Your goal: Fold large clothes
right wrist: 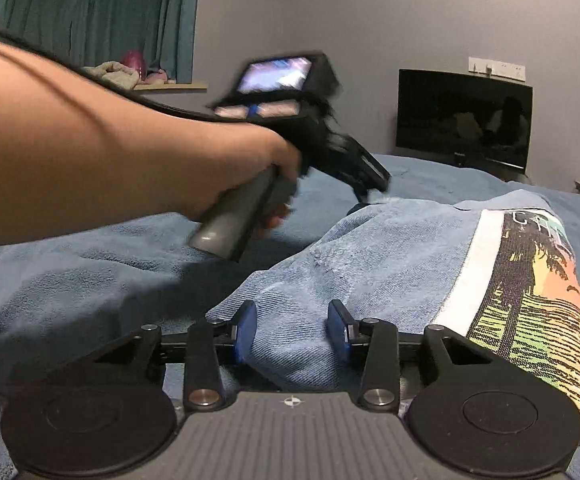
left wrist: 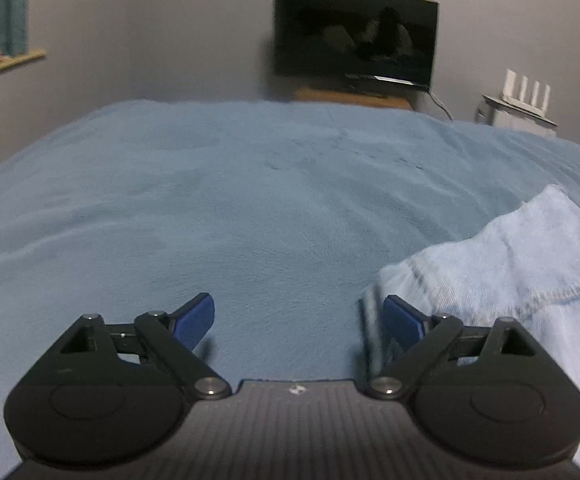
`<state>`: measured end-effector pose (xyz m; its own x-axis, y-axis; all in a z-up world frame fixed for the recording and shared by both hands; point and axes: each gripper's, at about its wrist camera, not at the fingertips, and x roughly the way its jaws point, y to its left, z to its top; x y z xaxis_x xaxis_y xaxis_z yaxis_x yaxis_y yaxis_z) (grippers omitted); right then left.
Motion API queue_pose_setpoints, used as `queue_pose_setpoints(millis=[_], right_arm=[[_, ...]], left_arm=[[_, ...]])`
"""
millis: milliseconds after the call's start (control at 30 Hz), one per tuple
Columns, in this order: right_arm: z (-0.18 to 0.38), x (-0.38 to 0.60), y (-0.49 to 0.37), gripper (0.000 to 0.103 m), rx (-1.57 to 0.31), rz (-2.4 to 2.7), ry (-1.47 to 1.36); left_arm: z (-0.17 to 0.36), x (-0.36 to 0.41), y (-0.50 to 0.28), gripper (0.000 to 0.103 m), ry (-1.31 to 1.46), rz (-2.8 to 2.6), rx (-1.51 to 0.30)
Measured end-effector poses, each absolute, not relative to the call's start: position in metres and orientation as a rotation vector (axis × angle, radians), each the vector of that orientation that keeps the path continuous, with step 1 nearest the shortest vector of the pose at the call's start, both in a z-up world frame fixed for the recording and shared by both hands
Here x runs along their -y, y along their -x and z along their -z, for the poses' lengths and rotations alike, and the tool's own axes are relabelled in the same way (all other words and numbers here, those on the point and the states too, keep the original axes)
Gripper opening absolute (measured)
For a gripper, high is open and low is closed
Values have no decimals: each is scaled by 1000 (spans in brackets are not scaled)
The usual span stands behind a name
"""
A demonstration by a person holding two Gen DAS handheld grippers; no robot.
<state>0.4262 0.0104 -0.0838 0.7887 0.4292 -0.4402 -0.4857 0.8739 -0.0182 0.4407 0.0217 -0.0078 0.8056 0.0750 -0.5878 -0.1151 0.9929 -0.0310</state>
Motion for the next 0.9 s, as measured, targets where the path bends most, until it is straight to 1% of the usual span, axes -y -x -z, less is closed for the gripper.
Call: queue_pose_setpoints(millis=[67,100,167,200,267,333,367,400,433,467,567,633,700,800,833,867,900], right_arm=[[77,-3,-416,43,-425,-487,95],[71,6,-407,43,-386,-475,67],[60,22,-390,47,-312,-414,63],[55,31,-384,48,-291,-364,76],[48,51,-380,48,-303,-270,82],[48,70,-374,55,-335,-160,66],[50,78,-370,64,-353,-113,63],[54,83,-366,77,-371,-82,65],[57,85,-363,83,-397,-61,73],[61,85,-361,83,-425,-45,81],[70,79,-366,82,-475,4,115],[78,77,-370,78,-477,41,125],[87,77,-381,70,-498,54,110],[101,77,-396,58,-510,62,78],[104,78,-400,57,-505,68,72],[107,80,-403,53,-503,61,61],[108,84,-403,46,-502,47,41]], left_arm=[[2,-26,-410,91,92,-114,-618],[-2,-28,-391,91,119,-94,-621],[-9,-29,-354,91,155,-46,-606],[-13,-26,-332,91,153,-23,-597],[-15,-21,-300,91,121,8,-598],[-16,-15,-268,91,114,11,-598],[-16,-12,-254,91,131,9,-591],[-15,-9,-247,91,139,11,-590],[-14,-5,-242,91,132,16,-588],[-12,2,-241,91,104,36,-583],[-7,17,-237,91,21,63,-566],[1,20,-238,91,16,61,-557],[12,20,-248,92,24,79,-569],[23,19,-254,97,9,102,-579],[25,18,-256,98,11,105,-582],[28,16,-259,98,12,110,-587],[30,14,-262,98,13,107,-591]])
